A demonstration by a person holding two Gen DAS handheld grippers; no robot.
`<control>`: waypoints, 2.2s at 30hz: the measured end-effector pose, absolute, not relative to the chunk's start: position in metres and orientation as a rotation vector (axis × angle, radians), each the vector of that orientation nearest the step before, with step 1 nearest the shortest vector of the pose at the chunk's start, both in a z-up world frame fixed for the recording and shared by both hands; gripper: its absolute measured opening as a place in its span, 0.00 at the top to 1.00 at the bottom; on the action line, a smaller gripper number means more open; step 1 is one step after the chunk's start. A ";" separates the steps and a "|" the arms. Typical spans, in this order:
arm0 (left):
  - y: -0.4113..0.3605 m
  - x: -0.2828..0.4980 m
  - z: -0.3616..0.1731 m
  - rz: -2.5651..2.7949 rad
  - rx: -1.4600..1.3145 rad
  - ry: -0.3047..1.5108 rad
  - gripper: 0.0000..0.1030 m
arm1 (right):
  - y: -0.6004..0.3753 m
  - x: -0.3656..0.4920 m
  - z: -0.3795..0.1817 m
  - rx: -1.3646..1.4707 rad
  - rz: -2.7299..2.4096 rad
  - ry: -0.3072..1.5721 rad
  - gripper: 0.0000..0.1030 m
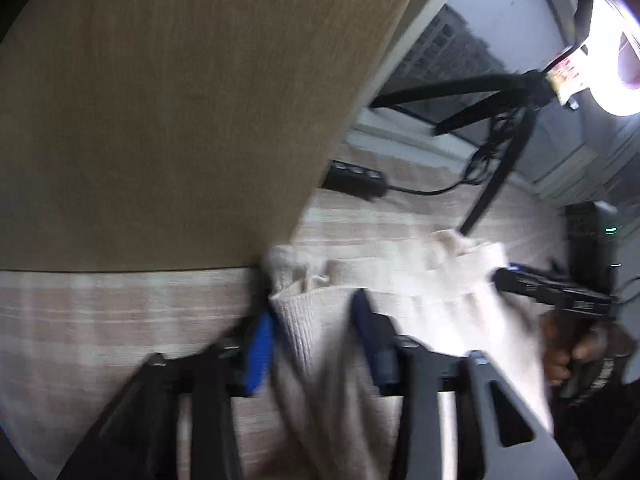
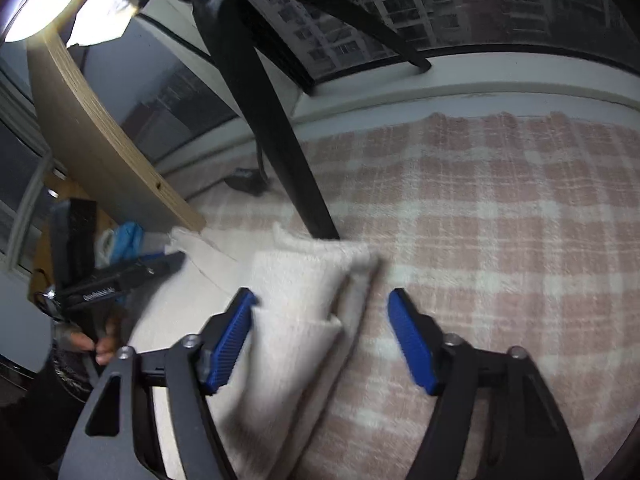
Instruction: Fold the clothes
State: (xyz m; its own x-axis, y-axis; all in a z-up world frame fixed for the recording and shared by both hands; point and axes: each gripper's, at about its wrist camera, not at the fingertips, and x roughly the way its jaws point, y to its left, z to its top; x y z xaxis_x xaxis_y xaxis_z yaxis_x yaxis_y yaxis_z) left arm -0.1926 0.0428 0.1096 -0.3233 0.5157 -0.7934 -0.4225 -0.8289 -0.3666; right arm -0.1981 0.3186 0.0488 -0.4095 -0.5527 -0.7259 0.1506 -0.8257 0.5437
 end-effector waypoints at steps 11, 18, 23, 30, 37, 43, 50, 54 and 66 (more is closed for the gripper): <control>0.024 -0.159 0.151 2.079 -1.228 -0.232 0.87 | 0.314 -0.145 0.110 1.204 -2.308 -0.618 0.79; 0.003 -0.098 0.249 2.093 -1.022 -0.172 0.88 | 0.310 -0.066 0.206 1.011 -2.398 -0.531 0.80; -0.015 -0.049 0.318 2.131 -0.834 -0.122 0.89 | 0.306 -0.015 0.272 0.841 -2.514 -0.426 0.81; -0.029 0.040 0.270 2.124 -0.812 0.021 0.88 | 0.291 0.064 0.242 0.880 -2.608 -0.252 0.82; -0.037 0.103 0.102 1.940 -1.304 0.116 0.89 | 0.268 0.135 0.077 1.429 -2.448 -0.263 0.82; -0.061 0.127 0.126 1.929 -1.272 0.156 0.91 | 0.274 0.169 0.086 1.474 -2.404 -0.197 0.81; -0.048 0.107 0.147 1.988 -1.200 0.079 0.91 | 0.258 0.134 0.127 1.344 -2.376 -0.264 0.81; -0.037 0.121 0.144 1.934 -1.182 0.154 0.91 | 0.220 0.118 0.125 1.382 -2.241 -0.224 0.81; -0.057 0.122 0.135 1.988 -1.205 0.104 0.84 | 0.164 0.103 0.099 1.315 -2.114 -0.266 0.59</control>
State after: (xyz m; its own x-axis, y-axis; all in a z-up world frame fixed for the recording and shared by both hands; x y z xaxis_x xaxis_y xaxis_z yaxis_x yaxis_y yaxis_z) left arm 0.1219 -0.0574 0.1345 -0.2337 0.5827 -0.7784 -0.6608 -0.6824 -0.3125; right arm 0.1025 0.1644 0.0991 -0.3061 -0.6034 -0.7363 0.4020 -0.7830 0.4746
